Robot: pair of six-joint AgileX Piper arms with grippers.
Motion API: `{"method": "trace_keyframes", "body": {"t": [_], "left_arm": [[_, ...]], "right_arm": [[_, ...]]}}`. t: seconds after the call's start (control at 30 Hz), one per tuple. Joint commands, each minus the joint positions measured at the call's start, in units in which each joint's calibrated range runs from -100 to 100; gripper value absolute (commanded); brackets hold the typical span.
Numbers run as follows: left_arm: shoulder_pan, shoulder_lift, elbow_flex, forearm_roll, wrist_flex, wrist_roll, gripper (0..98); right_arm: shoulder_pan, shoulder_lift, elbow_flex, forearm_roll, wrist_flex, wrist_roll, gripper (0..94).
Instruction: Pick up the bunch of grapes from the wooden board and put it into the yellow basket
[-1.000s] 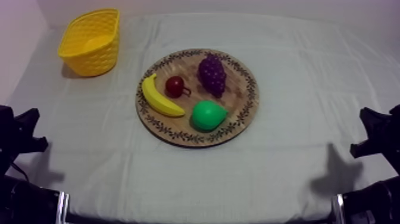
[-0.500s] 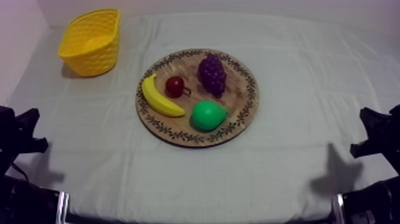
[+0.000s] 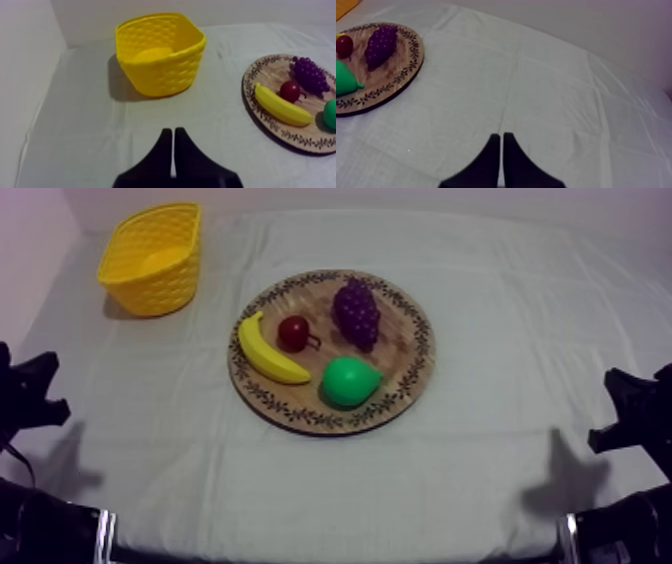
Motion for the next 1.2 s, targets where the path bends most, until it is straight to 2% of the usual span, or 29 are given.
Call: {"method": "trace_keyframes", "body": {"t": [0.0,0.47,1.17], "left_arm": [[0.06,3.47,-4.0,-0.08,-0.16,-0.02,0.0],[-0.09,21.42,-24.04,0.11,-0.18,-1.42,0.0],[2.87,40.57,-39.45,0.21,1.28,-3.78,0.0]], "right_arm": [[-0.01,0.0,-0.01,-0.02,-0.06,0.01,0.5],[-0.01,0.0,-0.01,-0.02,-0.06,0.01,0.5],[-0.01,0.0,-0.01,-0.02,-0.06,0.01,0.5]]}}
